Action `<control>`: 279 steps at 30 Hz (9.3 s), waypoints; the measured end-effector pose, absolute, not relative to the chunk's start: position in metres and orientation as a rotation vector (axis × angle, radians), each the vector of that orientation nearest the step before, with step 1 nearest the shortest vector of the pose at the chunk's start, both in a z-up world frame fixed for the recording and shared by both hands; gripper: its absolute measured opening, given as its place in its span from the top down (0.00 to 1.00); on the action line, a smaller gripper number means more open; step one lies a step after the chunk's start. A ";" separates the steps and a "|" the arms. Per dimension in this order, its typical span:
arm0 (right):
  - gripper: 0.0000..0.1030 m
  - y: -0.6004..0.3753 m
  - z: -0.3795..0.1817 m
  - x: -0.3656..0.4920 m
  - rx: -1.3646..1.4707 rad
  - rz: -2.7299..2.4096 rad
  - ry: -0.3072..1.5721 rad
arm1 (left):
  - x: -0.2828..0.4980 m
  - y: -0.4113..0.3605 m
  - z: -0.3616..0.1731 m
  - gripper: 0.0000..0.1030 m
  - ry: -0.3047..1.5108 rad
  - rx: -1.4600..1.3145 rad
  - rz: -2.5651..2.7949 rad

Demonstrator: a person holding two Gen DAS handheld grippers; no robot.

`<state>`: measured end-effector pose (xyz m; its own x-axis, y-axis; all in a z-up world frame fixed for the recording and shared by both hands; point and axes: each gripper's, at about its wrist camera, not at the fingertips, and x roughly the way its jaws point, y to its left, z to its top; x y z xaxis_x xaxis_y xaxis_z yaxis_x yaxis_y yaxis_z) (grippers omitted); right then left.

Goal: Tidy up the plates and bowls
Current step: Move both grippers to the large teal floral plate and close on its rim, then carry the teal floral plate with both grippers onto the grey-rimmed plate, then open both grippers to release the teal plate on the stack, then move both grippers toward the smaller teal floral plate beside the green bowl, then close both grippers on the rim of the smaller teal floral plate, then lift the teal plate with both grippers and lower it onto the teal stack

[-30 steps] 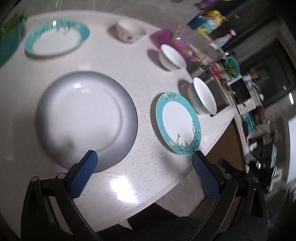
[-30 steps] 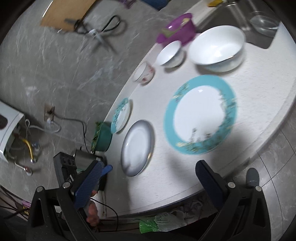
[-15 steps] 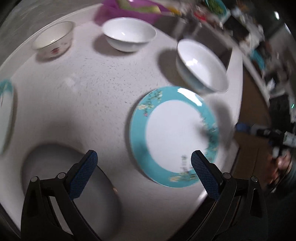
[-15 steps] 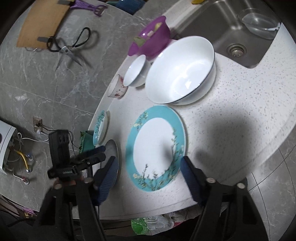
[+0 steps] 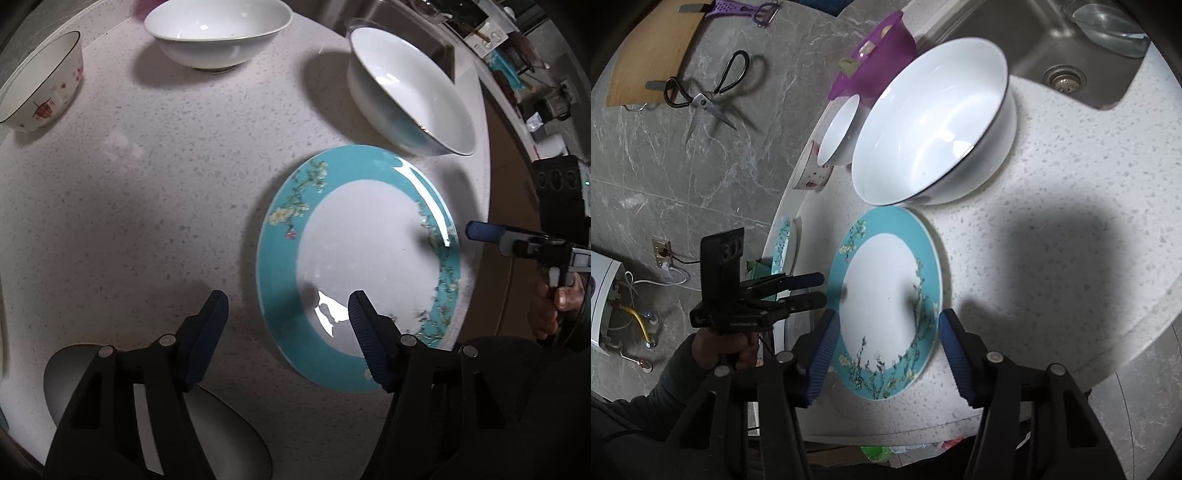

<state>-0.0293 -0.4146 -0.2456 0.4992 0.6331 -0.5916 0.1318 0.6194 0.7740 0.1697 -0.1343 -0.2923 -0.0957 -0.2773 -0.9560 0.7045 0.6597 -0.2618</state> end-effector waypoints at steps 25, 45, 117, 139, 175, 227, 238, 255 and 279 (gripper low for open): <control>0.52 -0.406 -0.272 -0.030 0.980 0.302 1.115 | 0.200 -0.136 -0.297 0.63 1.570 0.387 -0.960; 0.90 -0.416 -0.276 -0.023 0.975 0.176 1.177 | 0.221 -0.124 -0.288 0.83 1.561 0.408 -0.870; 0.89 -0.189 -0.241 0.093 0.665 0.608 1.371 | 0.165 0.112 -0.288 0.83 1.599 0.068 -0.395; 0.87 -0.156 -0.243 0.092 0.326 0.475 1.372 | 0.156 0.084 -0.296 0.80 1.509 0.336 -0.373; 0.01 -0.182 -0.178 0.155 0.430 0.644 1.160 | 0.124 0.195 -0.223 0.00 1.018 -0.396 -0.060; 0.83 -0.001 -0.255 0.381 -0.030 0.648 1.418 | 0.371 0.262 -0.304 0.77 1.240 -0.271 0.049; 0.83 -0.007 -0.243 0.373 -0.018 0.630 1.398 | 0.356 0.267 -0.293 0.78 1.246 -0.308 0.048; 0.83 -0.030 -0.169 0.310 0.013 0.693 1.327 | 0.291 0.267 -0.235 0.77 1.198 -0.332 -0.003; 0.83 -0.106 -0.204 0.161 0.066 0.626 1.439 | 0.142 0.186 -0.277 0.75 1.313 -0.248 -0.045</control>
